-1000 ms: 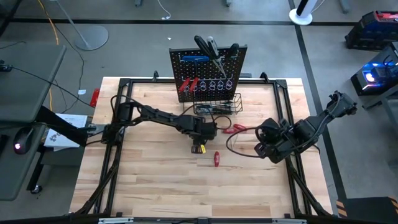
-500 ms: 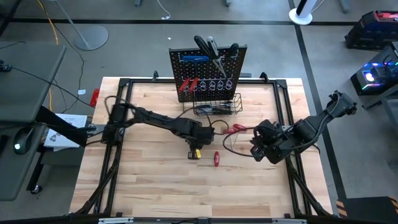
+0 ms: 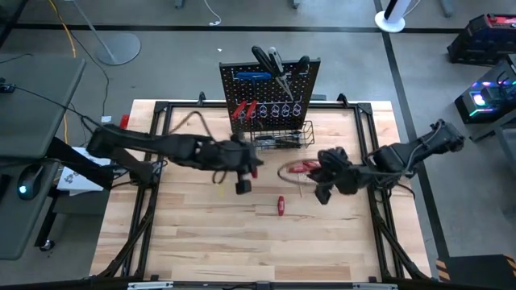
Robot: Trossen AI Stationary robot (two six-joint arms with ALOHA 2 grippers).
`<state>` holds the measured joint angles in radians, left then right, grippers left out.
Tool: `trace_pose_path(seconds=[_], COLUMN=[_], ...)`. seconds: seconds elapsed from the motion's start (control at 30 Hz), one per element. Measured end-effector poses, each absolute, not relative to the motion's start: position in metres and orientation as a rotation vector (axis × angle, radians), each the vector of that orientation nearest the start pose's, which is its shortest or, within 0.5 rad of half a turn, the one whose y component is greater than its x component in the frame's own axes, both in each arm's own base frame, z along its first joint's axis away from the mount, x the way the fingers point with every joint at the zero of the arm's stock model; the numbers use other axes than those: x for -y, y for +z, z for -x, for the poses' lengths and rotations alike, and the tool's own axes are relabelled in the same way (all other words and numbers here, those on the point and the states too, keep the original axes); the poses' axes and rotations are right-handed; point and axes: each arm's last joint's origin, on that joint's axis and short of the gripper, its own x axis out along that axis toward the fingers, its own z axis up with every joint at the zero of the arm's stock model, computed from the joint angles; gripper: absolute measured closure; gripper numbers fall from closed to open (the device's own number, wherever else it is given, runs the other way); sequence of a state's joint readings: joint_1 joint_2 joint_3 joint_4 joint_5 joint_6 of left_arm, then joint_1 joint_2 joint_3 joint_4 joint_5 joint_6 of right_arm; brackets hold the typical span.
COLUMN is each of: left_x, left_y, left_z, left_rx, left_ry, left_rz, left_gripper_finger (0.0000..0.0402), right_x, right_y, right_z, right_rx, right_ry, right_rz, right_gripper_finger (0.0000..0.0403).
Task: Hang tools onto peg board
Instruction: Hang the red allen wrench on the pegboard
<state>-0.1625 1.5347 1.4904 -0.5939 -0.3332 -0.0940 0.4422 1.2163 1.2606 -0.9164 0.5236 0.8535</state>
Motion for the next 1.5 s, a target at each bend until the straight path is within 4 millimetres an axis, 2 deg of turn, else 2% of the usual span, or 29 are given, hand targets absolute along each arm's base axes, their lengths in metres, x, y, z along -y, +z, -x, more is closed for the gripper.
trace_pose_path(seconds=[0.1, 0.23, 0.3, 0.47, 0.67, 0.77, 0.93, 1.07, 1.17, 1.23, 1.37, 1.5], left_x=[0.044, 0.044, 0.046, 0.052, 0.049, 0.041, 0.025, 0.022, 0.018, 0.016, 0.013, 0.013], left_y=[0.371, 0.355, 0.351, 0.374, 0.419, 0.424, 0.415, 0.413, 0.419, 0.420, 0.416, 0.414], left_z=[-0.314, -0.306, -0.312, -0.329, -0.320, -0.307, -0.285, -0.287, -0.295, -0.301, -0.306, -0.308], left_rx=[-0.616, -0.791, -0.783, -0.494, -0.161, -0.161, -0.324, -0.381, -0.324, -0.306, -0.312, -0.319], left_ry=[0.247, 0.249, 0.247, 0.227, 0.225, 0.255, 0.297, 0.242, 0.173, 0.144, 0.147, 0.154], left_rz=[-0.097, -0.158, -0.151, -0.069, 0.082, 0.280, 0.898, 1.198, 1.320, 1.364, 1.391, 1.391], left_gripper_finger=[0.0401, 0.0401, 0.0401, 0.0401, 0.0401, 0.0401, 0.0401, 0.0401, 0.0401, 0.0401, 0.0401, 0.0401], right_x=[-0.080, -0.073, -0.069, -0.059, -0.058, -0.062, -0.068, -0.072, -0.075, -0.079, -0.083, -0.087], right_y=[0.357, 0.363, 0.364, 0.368, 0.388, 0.394, 0.393, 0.385, 0.375, 0.368, 0.363, 0.366], right_z=[-0.224, -0.233, -0.236, -0.242, -0.252, -0.253, -0.254, -0.264, -0.280, -0.292, -0.312, -0.320], right_rx=[-0.607, -0.589, -0.580, -0.517, -0.301, -0.257, -0.298, -0.404, -0.509, -0.561, -0.584, -0.529], right_ry=[-0.353, -0.231, -0.224, -0.260, -0.232, -0.188, -0.257, -0.348, -0.401, -0.454, -0.570, -0.591], right_rz=[-0.409, -0.374, -0.350, -0.385, -0.375, -0.193, 0.322, 0.774, 1.089, 1.213, 1.290, 1.306], right_gripper_finger=[0.0343, 0.0341, 0.0333, 0.0289, 0.0217, 0.0197, 0.0192, 0.0192, 0.0192, 0.0192, 0.0192, 0.0192])
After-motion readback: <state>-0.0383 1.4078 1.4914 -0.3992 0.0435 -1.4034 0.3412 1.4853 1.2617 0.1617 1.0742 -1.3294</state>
